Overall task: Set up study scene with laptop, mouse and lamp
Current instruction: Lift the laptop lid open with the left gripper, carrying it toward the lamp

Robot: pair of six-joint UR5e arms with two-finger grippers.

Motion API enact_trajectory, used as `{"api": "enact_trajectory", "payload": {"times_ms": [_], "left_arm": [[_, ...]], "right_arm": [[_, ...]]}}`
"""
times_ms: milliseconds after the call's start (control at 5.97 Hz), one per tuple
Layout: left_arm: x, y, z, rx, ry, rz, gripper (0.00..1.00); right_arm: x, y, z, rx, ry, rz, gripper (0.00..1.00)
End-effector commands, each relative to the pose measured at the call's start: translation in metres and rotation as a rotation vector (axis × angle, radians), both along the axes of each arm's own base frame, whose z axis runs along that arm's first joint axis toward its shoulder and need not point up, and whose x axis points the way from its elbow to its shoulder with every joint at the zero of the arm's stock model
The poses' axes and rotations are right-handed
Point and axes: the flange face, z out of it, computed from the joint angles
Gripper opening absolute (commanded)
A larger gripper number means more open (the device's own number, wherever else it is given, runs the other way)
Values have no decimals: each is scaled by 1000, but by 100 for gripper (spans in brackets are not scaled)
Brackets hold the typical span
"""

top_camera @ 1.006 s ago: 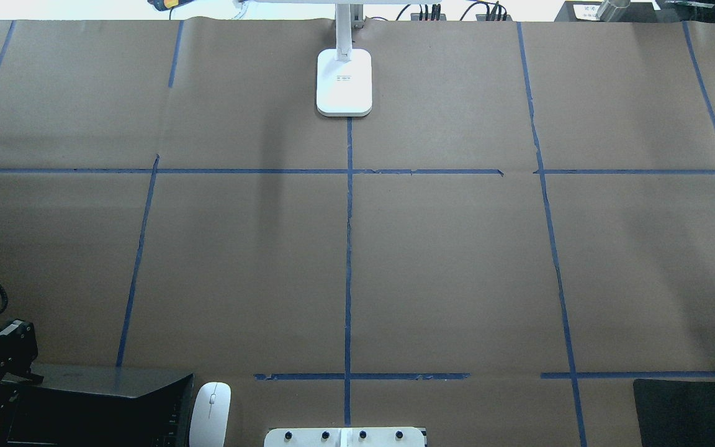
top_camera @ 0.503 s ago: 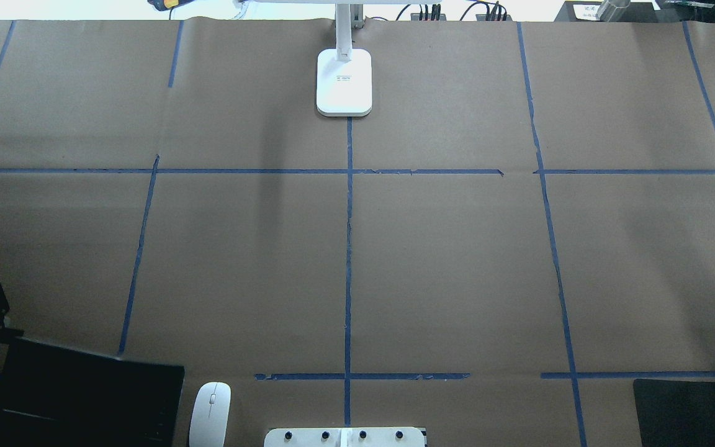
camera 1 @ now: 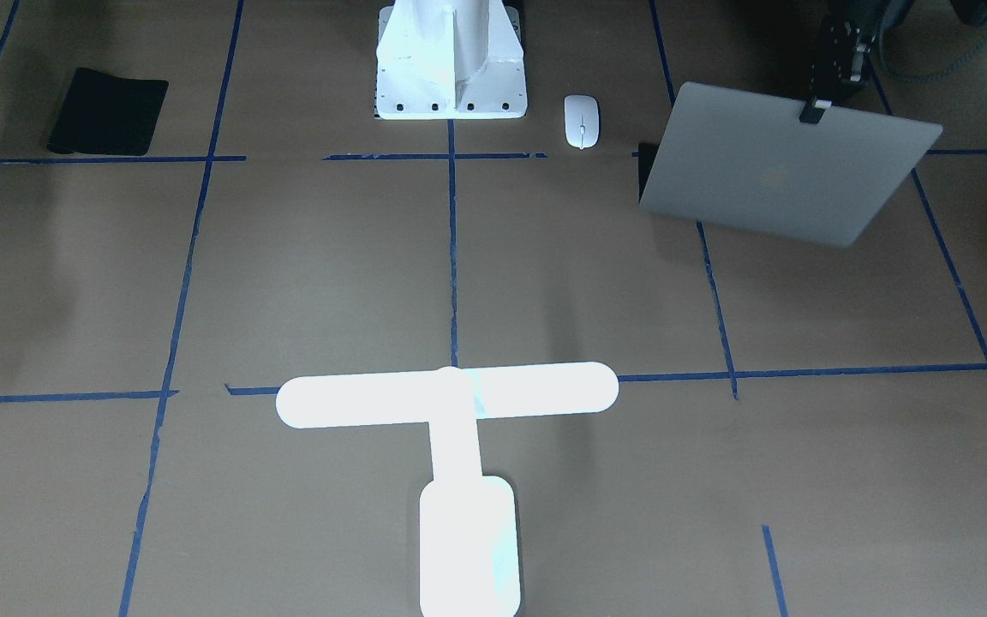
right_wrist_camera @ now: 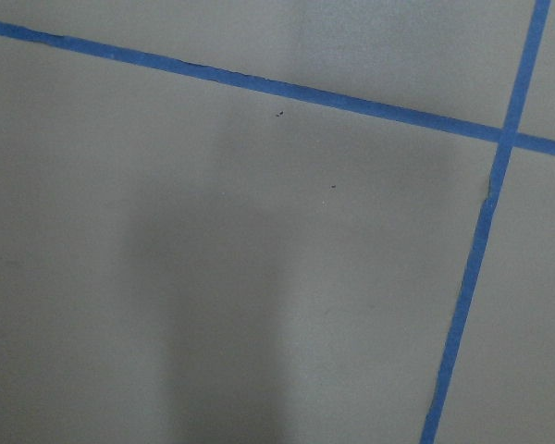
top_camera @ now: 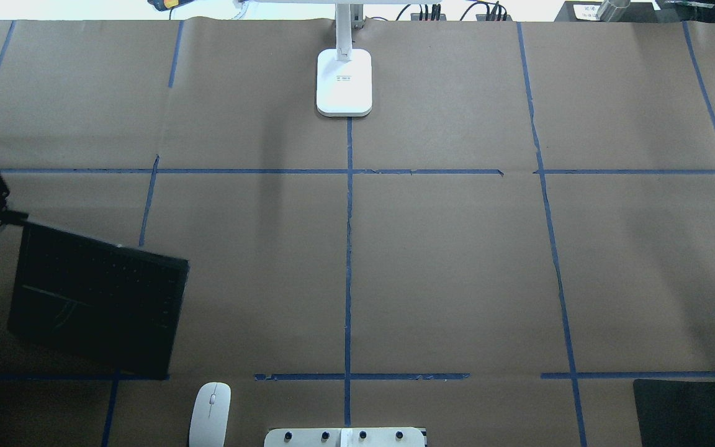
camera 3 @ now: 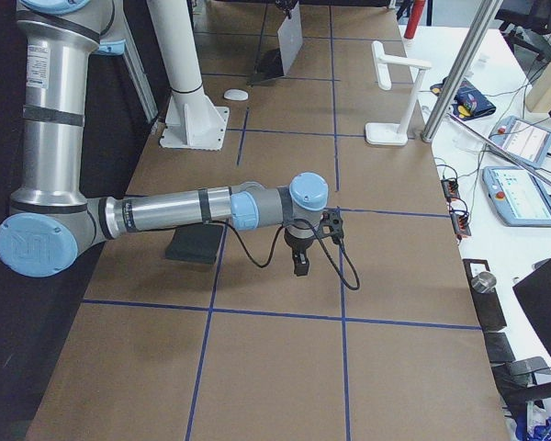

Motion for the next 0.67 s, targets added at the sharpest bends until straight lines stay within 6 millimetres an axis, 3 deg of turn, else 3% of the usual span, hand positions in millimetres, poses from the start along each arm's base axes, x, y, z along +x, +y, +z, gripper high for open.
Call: {"api": "enact_trajectory", "payload": {"times_ms": [0,168,335,503], "left_arm": [[79,-101,-67,55,49,-9,0],[115,-129,-95,45,70,-10,0],[149,-115,-124,10,112,-84,0],[215,-75,-149,-1,133,-162,0]], "right_arm": [[-1,-1,0,3,-1,-4,100],[-3,-3,-1,3,1,-4,100],[-3,-3,-2,6,-1,-4,100],[-3,-2,-2,5,-1,-6,100]]}}
